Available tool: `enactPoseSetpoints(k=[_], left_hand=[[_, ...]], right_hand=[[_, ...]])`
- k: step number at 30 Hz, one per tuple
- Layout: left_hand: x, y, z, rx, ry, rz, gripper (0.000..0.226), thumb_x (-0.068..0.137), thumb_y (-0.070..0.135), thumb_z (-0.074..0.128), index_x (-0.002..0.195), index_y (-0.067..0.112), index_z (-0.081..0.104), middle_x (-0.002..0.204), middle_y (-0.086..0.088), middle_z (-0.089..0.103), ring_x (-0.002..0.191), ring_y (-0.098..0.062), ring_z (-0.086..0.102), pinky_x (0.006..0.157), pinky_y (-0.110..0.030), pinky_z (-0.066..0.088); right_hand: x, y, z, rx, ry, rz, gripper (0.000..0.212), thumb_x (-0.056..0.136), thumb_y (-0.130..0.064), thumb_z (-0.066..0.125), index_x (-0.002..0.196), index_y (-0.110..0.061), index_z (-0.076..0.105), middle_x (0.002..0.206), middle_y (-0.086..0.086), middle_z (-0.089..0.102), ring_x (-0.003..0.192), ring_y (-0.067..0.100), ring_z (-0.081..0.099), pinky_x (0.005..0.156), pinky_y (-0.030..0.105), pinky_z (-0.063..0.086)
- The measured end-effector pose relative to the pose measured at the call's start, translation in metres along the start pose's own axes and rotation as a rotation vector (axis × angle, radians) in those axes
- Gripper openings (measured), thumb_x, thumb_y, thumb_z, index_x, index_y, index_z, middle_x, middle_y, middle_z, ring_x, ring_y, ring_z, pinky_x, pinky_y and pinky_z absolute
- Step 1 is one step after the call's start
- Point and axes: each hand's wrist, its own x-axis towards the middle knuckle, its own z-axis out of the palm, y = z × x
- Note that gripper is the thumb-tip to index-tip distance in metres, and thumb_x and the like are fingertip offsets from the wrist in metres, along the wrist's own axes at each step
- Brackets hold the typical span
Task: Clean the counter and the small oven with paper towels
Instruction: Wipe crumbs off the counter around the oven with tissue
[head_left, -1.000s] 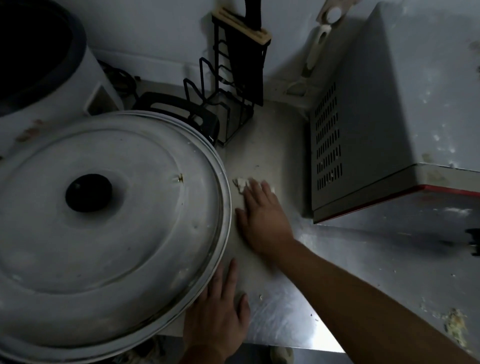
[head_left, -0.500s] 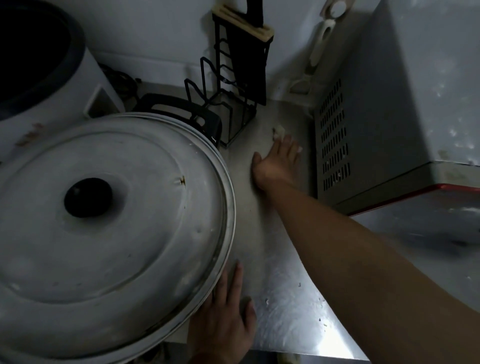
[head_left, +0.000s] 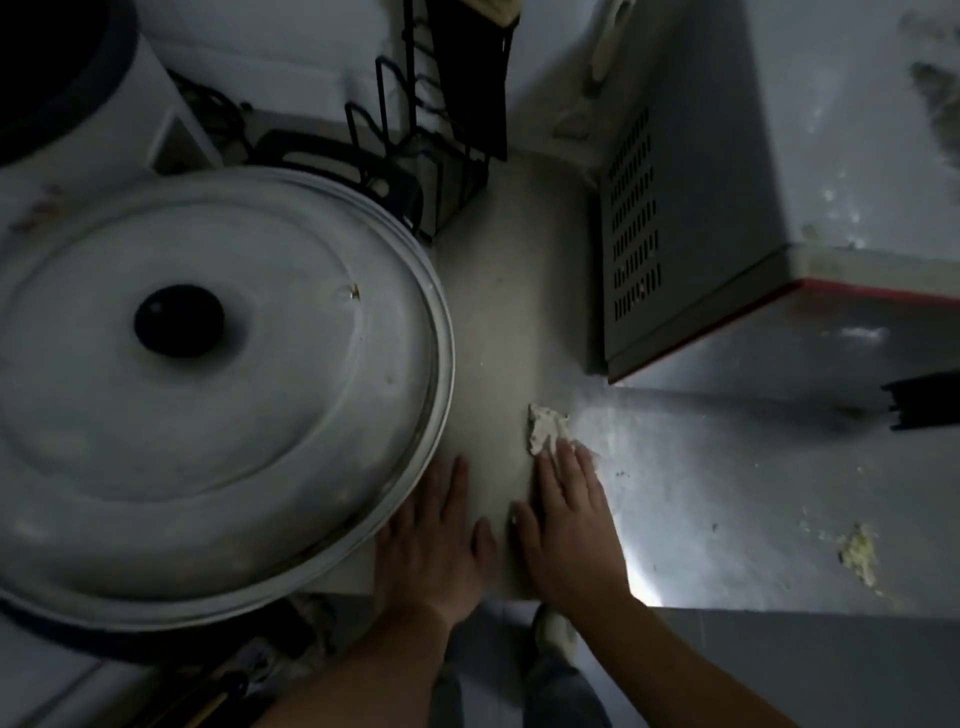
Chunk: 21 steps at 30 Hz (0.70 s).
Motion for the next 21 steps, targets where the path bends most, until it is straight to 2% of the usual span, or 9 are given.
enactPoseSetpoints(k=[1,3,5,7,9,11,15,18,21], left_hand=[[0.000,0.000,0.000,-0.001,0.011,-0.003,0.079,0.080,0.058,0.042,0.153,0.027,0.038,0.160,-0.005,0.036,0.135,-0.037,0.036,0.106,-0.052,0.025],[0.002,0.002,-0.001,-0.014,0.022,-0.015,0.080,0.083,0.058,0.040,0.156,0.027,0.028,0.164,-0.002,0.023,0.141,-0.036,0.027,0.111,-0.052,0.018],[0.002,0.002,0.002,-0.019,0.032,-0.018,0.081,0.086,0.059,0.038,0.158,0.029,0.014,0.166,0.000,0.009,0.147,-0.034,0.017,0.114,-0.055,0.014],[0.002,0.001,0.006,-0.026,0.025,-0.020,0.081,0.086,0.059,0.039,0.159,0.030,0.014,0.167,-0.001,0.009,0.149,-0.034,0.013,0.116,-0.057,0.013],[0.003,0.001,0.007,-0.016,0.026,-0.016,0.081,0.086,0.059,0.039,0.159,0.031,0.018,0.168,-0.002,0.012,0.150,-0.036,0.013,0.118,-0.058,0.009],[0.003,0.001,0.007,-0.002,0.035,-0.007,0.080,0.087,0.059,0.038,0.159,0.031,0.017,0.168,-0.004,0.012,0.151,-0.037,0.012,0.118,-0.058,0.004],[0.003,0.000,0.009,0.010,0.042,0.002,0.082,0.087,0.061,0.034,0.160,0.031,0.010,0.168,-0.004,0.008,0.152,-0.037,0.007,0.119,-0.058,0.001],[0.001,-0.001,0.007,0.017,0.019,0.014,0.084,0.087,0.064,0.027,0.158,0.031,-0.004,0.168,-0.005,-0.003,0.154,-0.032,-0.004,0.121,-0.056,-0.005],[0.001,-0.001,-0.002,0.042,-0.028,0.041,0.087,0.089,0.068,0.020,0.158,0.025,-0.009,0.167,-0.009,-0.014,0.152,-0.028,-0.019,0.121,-0.053,-0.010]], right_hand=[[-0.006,0.004,0.003,0.032,0.043,-0.018,0.059,0.100,-0.041,0.039,0.149,-0.008,0.038,0.159,0.010,0.027,0.150,0.028,0.014,0.122,0.041,0.015],[-0.004,0.010,0.004,0.109,0.155,-0.028,0.047,0.096,-0.030,0.042,0.136,-0.010,0.058,0.146,0.012,0.049,0.140,0.031,0.039,0.110,0.047,0.041],[0.012,0.010,0.000,0.145,0.217,-0.017,0.045,0.092,-0.024,0.041,0.128,-0.014,0.066,0.138,0.010,0.058,0.130,0.029,0.050,0.100,0.043,0.051],[0.037,0.004,-0.004,0.143,0.256,-0.046,0.044,0.089,-0.017,0.044,0.127,-0.016,0.066,0.136,0.009,0.059,0.128,0.028,0.053,0.101,0.037,0.049],[0.065,-0.005,-0.008,0.167,0.251,-0.096,0.050,0.082,-0.007,0.050,0.129,-0.015,0.065,0.138,0.011,0.058,0.131,0.030,0.051,0.107,0.035,0.041],[0.088,-0.014,-0.008,0.192,0.209,-0.149,0.058,0.075,-0.002,0.053,0.131,-0.014,0.064,0.138,0.011,0.058,0.133,0.031,0.049,0.113,0.033,0.032],[0.102,-0.017,-0.011,0.214,0.124,-0.218,0.064,0.070,0.000,0.054,0.131,-0.015,0.064,0.141,0.008,0.056,0.137,0.026,0.045,0.117,0.024,0.023],[0.092,-0.010,-0.016,0.231,0.071,-0.233,0.061,0.071,0.005,0.056,0.127,-0.015,0.066,0.140,0.007,0.057,0.137,0.025,0.046,0.115,0.022,0.022],[0.070,-0.006,-0.019,0.219,0.031,-0.257,0.057,0.070,0.008,0.060,0.121,-0.015,0.070,0.135,0.007,0.061,0.133,0.026,0.050,0.114,0.025,0.026]])
